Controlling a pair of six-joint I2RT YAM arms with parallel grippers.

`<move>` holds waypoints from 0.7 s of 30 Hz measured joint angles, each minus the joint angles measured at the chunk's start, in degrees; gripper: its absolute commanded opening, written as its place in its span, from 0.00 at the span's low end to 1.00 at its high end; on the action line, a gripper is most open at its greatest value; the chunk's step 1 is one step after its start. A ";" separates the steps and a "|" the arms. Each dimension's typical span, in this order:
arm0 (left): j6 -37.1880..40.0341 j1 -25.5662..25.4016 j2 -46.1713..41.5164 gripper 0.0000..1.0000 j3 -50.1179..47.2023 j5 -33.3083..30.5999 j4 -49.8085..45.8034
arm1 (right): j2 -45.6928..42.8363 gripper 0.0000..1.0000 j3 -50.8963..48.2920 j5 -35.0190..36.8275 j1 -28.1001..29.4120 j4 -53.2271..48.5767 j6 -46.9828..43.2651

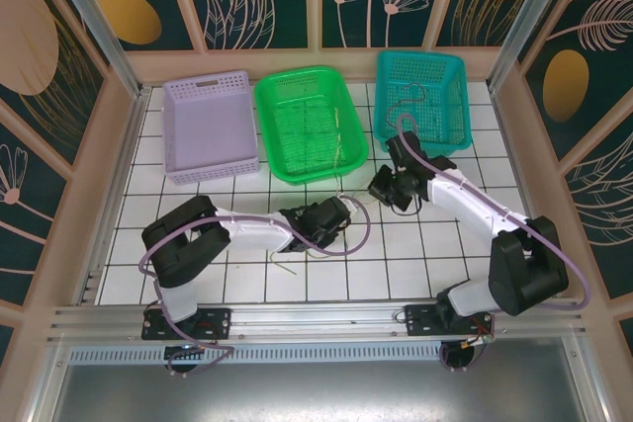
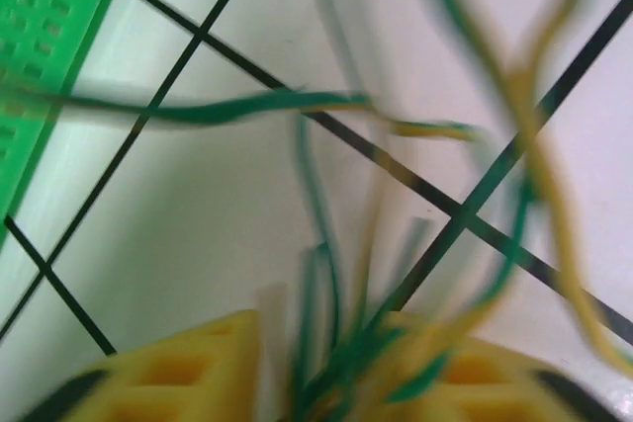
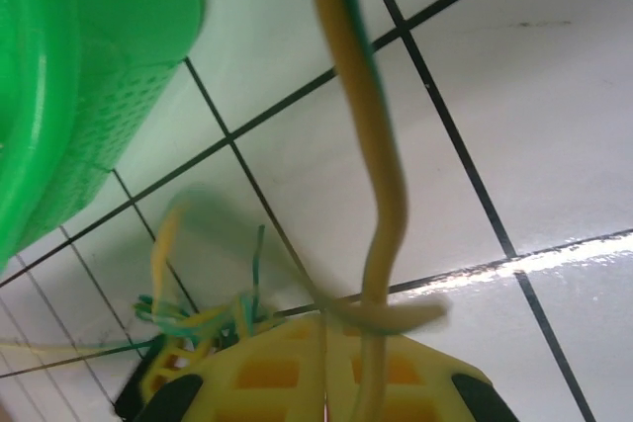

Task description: Untangle the cables

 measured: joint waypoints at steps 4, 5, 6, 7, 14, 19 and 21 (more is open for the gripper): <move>0.39 -0.17 -0.20 0.00 0.22 -0.11 1.75 | -0.22 0.09 0.04 -3.13 -2.82 1.79 -0.35; 0.39 -0.17 -0.42 0.00 0.22 -0.07 2.19 | -0.31 0.15 0.04 -3.89 -3.56 1.86 -0.57; 0.39 -0.17 -0.79 0.00 0.22 0.09 2.54 | -0.46 0.22 0.04 -4.46 -4.37 1.88 -0.96; 0.37 -0.17 -1.27 0.00 0.22 0.17 2.64 | -0.81 0.28 0.07 -4.76 -5.18 1.88 -1.66; -1.84 1.60 -4.61 0.00 1.66 3.61 2.16 | -10.01 0.46 -0.13 -3.52 -6.84 2.03 -4.55; -3.96 3.52 -7.69 0.00 2.80 7.58 1.99 | -25.29 0.49 -9.94 -0.04 -3.82 7.61 -6.12; -4.63 3.85 -8.26 0.00 2.97 8.63 1.95 | -32.33 0.53 -16.55 0.70 -0.68 10.60 -6.69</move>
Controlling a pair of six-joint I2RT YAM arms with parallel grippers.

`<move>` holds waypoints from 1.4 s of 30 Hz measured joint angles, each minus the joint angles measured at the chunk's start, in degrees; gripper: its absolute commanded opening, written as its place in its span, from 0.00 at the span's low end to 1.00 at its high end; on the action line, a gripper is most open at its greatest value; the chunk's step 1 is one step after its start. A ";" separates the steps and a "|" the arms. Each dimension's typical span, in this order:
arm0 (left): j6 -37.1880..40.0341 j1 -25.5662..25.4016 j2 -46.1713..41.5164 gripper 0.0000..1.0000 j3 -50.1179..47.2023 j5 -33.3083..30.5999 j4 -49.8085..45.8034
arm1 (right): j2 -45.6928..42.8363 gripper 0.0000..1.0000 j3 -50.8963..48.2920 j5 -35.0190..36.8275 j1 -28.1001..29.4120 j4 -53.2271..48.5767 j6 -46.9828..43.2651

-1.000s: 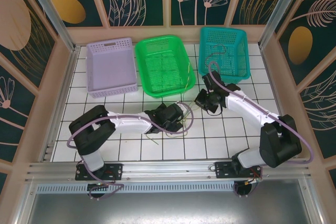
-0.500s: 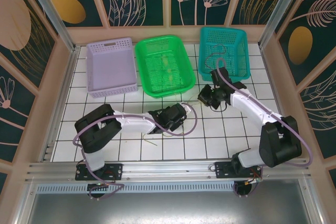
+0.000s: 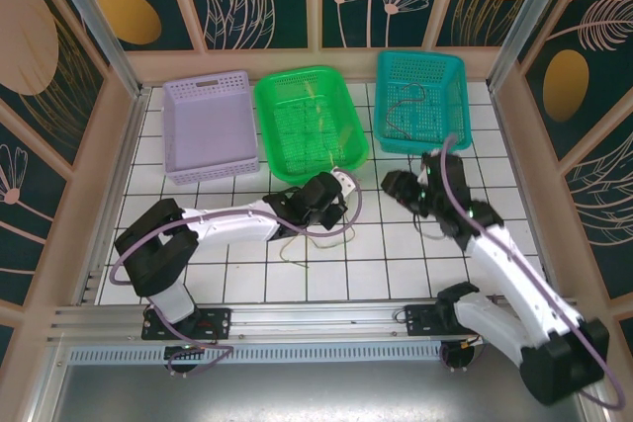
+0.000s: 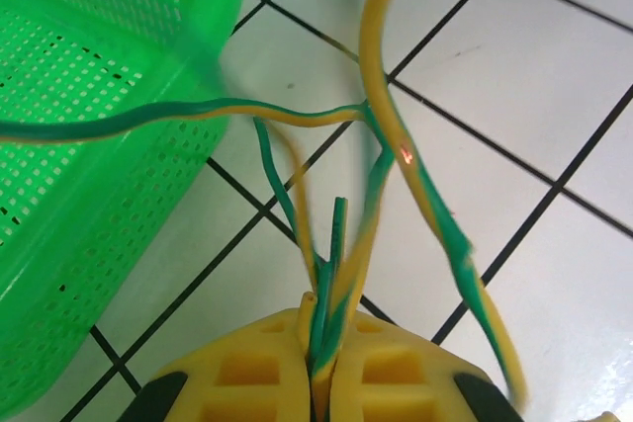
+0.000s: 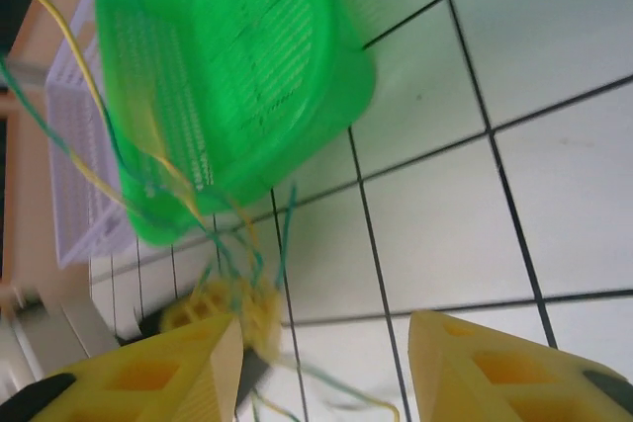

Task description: Untangle the cables

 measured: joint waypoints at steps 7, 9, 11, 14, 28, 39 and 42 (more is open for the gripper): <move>-1.11 1.11 -0.13 0.00 0.26 3.63 -1.62 | -7.48 0.59 -16.55 0.09 9.75 12.44 -0.31; -1.29 1.14 -0.13 0.00 0.52 4.04 -2.19 | -4.28 0.57 -17.42 0.81 11.93 14.73 -0.39; -1.31 1.27 -0.13 0.00 0.79 4.50 -2.54 | 0.35 0.52 -16.94 2.25 12.98 15.87 -0.59; -1.44 1.44 -0.13 0.00 1.60 4.76 -3.48 | 8.13 0.52 -14.91 6.08 13.75 15.21 -0.15; -7.93 1.44 -17.84 0.00 -2.75 3.72 -12.41 | 30.10 0.46 1.38 15.19 15.98 8.59 13.55; -7.96 1.44 -23.43 0.00 -4.31 2.03 -22.40 | 48.63 0.22 15.61 15.04 16.44 -2.91 23.02; -7.96 1.44 -25.31 0.00 -5.05 1.73 -24.06 | 50.34 0.02 17.22 15.34 16.44 -4.24 23.89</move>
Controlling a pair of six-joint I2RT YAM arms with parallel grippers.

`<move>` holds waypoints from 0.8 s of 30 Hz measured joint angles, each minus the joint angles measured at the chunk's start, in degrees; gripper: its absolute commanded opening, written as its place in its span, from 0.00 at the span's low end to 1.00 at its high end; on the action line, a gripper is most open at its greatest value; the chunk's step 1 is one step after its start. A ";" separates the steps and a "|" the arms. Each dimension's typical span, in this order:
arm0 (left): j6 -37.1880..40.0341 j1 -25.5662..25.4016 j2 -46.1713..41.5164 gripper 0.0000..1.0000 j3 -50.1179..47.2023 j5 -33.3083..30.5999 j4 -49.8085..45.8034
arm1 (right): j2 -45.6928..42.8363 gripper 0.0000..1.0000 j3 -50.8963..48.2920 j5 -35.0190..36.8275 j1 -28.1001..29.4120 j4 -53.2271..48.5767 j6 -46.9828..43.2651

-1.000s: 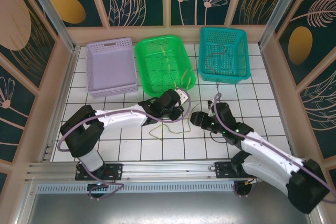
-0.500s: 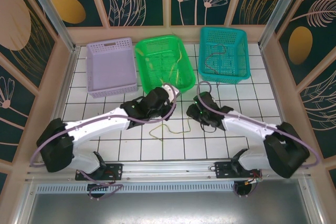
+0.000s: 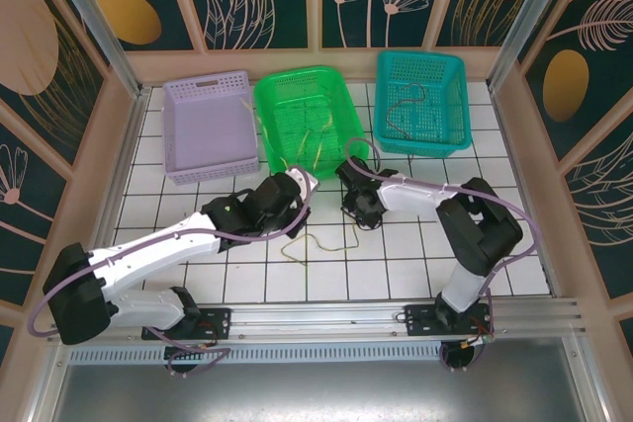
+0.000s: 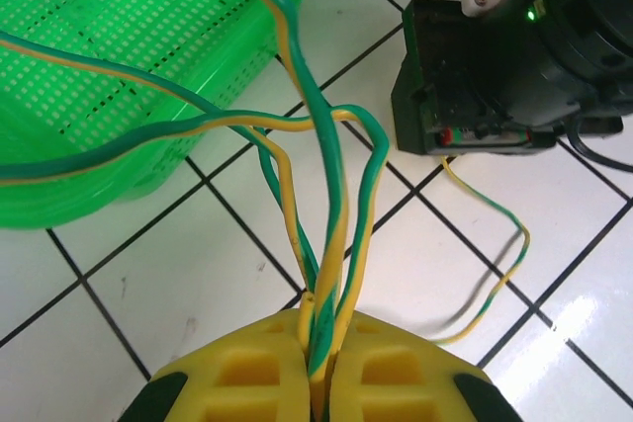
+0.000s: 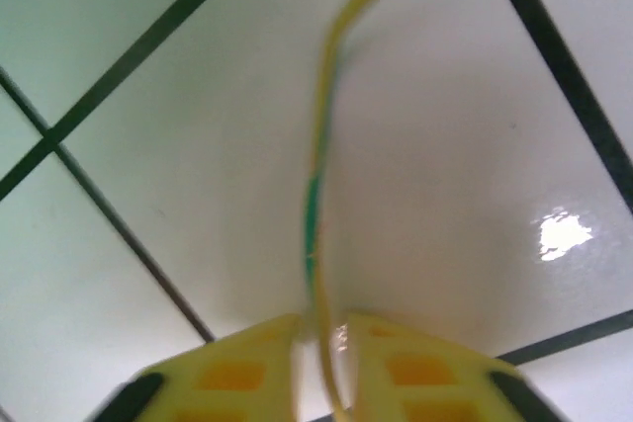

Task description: Untangle the cables

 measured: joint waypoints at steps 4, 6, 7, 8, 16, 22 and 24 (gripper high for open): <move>0.04 0.00 -1.73 0.00 -0.59 -0.11 -1.92 | 0.39 0.00 0.98 0.59 -0.02 -0.57 1.55; 0.15 0.00 -2.16 0.00 -0.81 -0.02 -2.62 | 0.04 0.00 1.18 1.95 0.09 -1.40 1.79; 0.26 0.00 -2.21 0.00 -0.90 0.07 -2.80 | -0.50 0.00 1.20 3.13 0.04 -2.51 1.73; 0.48 0.00 -2.21 0.00 -1.03 0.15 -2.95 | -1.46 0.00 1.25 4.59 0.00 -4.00 1.66; 2.75 -1.66 -1.38 0.00 -1.22 2.05 -3.04 | -22.84 0.00 8.85 17.25 -4.79 -17.27 -3.04; 6.38 -5.42 4.13 0.00 -0.87 3.63 -0.44 | -32.50 0.00 19.80 24.22 -19.28 -23.47 -11.78; 7.89 -6.45 7.17 0.00 -0.20 4.09 0.20 | -32.59 0.00 24.63 26.05 -23.10 -24.55 -15.43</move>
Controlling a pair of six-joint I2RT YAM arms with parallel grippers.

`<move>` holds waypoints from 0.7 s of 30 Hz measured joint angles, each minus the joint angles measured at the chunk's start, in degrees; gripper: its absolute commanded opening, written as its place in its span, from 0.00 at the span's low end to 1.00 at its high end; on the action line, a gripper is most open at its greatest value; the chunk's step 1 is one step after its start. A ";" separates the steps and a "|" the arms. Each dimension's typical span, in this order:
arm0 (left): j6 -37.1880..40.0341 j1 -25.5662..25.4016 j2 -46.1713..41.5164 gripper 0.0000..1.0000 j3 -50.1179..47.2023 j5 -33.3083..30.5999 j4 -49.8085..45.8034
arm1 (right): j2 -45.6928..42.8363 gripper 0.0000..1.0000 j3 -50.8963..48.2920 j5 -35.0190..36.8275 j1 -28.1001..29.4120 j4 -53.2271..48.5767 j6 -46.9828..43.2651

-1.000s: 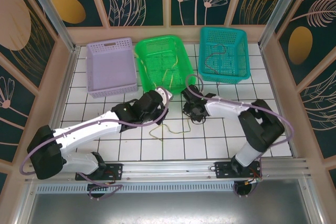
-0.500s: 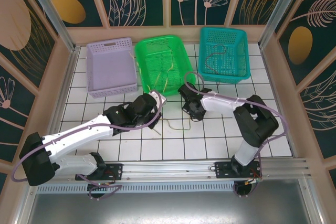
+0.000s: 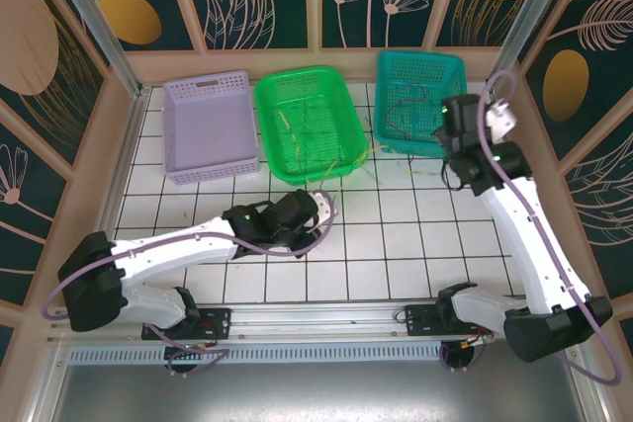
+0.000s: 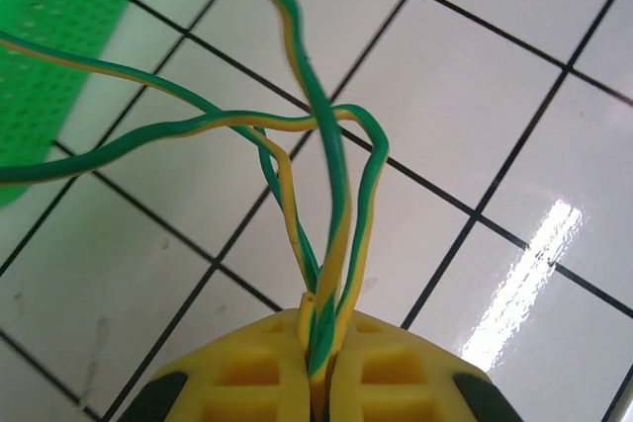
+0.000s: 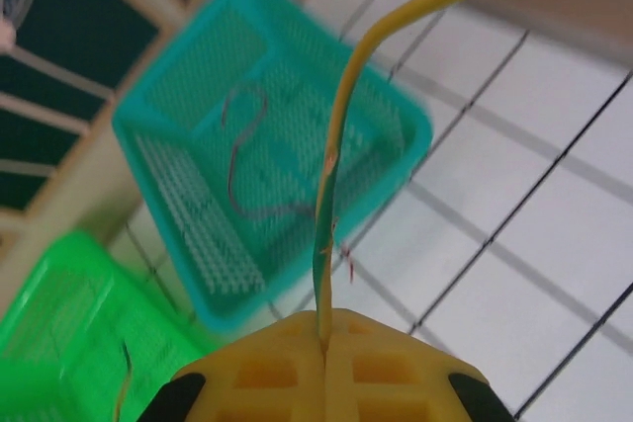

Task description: Untangle the cables

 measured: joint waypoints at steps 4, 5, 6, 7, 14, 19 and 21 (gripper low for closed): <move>3.15 -1.62 6.71 0.00 2.45 0.48 1.11 | 1.36 0.00 9.03 2.16 -5.42 -0.07 -6.45; 4.04 -1.92 8.87 0.00 3.52 0.50 1.33 | 1.79 0.00 10.99 2.21 -6.25 0.15 -7.67; 4.90 -2.10 10.80 0.00 4.68 0.50 1.49 | 2.27 0.00 12.74 2.14 -6.88 0.55 -8.74; 5.68 -2.25 12.55 0.00 5.73 0.48 1.75 | 2.67 0.00 13.97 1.99 -7.17 0.83 -9.49; 10.95 -2.27 24.06 0.00 13.18 0.28 2.69 | 4.83 0.00 16.70 -3.15 -7.48 3.15 -11.52; 14.51 -3.06 26.71 0.00 15.28 0.26 2.71 | 4.87 0.00 14.32 -8.20 -7.52 5.64 -11.26; 15.96 -4.17 27.21 0.00 15.56 0.31 3.19 | 4.87 0.00 12.90 -9.81 -7.52 6.21 -11.13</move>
